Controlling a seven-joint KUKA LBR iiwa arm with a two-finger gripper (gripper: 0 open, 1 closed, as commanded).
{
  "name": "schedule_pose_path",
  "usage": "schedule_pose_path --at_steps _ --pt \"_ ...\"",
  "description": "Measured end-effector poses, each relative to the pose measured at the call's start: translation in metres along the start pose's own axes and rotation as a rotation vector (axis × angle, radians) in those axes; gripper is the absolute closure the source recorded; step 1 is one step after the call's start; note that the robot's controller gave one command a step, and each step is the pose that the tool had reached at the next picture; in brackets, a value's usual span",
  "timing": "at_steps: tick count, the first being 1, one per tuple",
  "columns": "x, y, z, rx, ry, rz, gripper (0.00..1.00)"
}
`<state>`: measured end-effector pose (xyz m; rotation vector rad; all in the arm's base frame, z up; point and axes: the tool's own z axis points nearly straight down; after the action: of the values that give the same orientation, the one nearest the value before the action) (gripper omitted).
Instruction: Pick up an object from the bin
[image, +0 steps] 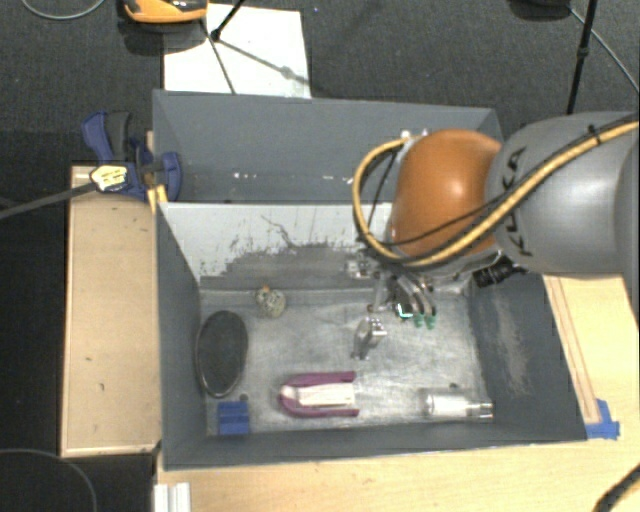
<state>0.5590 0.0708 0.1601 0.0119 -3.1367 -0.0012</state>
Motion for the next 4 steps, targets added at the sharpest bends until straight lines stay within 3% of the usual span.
schedule_pose_path --at_steps 1,2,3,4 --pt "0.060 0.011 0.081 0.001 -0.002 -0.290 0.00" --pt "0.061 0.010 0.081 0.001 0.002 -0.286 1.00" --pt "0.072 0.052 -0.026 0.000 -0.014 -0.369 1.00" --pt "0.067 0.050 -0.116 0.001 -0.015 -0.365 1.00"
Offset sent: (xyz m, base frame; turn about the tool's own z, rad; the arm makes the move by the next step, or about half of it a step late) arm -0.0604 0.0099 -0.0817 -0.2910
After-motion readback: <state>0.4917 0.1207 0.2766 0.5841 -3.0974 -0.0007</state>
